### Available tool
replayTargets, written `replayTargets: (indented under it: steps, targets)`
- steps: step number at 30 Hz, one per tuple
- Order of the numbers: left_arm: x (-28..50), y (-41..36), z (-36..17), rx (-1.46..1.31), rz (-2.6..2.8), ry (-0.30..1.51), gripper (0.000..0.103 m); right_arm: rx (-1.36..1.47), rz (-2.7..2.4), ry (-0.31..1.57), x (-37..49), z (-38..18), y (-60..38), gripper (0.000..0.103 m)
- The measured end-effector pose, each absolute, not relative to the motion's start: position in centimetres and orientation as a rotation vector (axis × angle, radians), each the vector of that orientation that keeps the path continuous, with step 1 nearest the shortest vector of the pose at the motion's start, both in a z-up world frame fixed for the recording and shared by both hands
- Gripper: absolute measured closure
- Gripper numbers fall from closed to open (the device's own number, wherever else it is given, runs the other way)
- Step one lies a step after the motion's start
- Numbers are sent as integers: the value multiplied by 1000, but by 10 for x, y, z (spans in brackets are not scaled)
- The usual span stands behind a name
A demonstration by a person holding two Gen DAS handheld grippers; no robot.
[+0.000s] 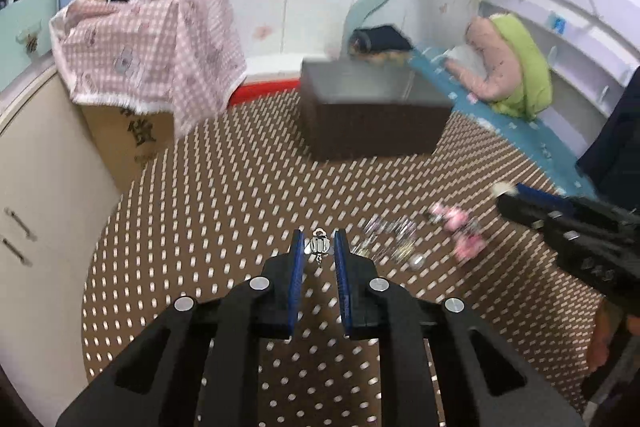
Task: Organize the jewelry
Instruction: 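Grasp the white jade pendant with the right gripper while the left grasps a silver earring, then carry the jade pendant toward the box while the left gripper drops the silver earring inside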
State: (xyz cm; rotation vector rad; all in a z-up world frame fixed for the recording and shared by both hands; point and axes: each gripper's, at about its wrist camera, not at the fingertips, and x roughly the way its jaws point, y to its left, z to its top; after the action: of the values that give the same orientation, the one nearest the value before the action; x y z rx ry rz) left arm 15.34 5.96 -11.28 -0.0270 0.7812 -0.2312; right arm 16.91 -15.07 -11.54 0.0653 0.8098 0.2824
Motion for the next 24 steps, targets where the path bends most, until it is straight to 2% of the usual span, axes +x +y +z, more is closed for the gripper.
replayTargets:
  steps: [8,15,24]
  targets:
    - [181,58,-72,-61,-301,725,89,70,310,781,198,-93,-148,73]
    - [239,40,-51,-75,-372,746,89,71,318,752,239,-74,-145,73]
    - [302,26,-71,-98,-387,884,89,42,305,772,294,-70,-137,73]
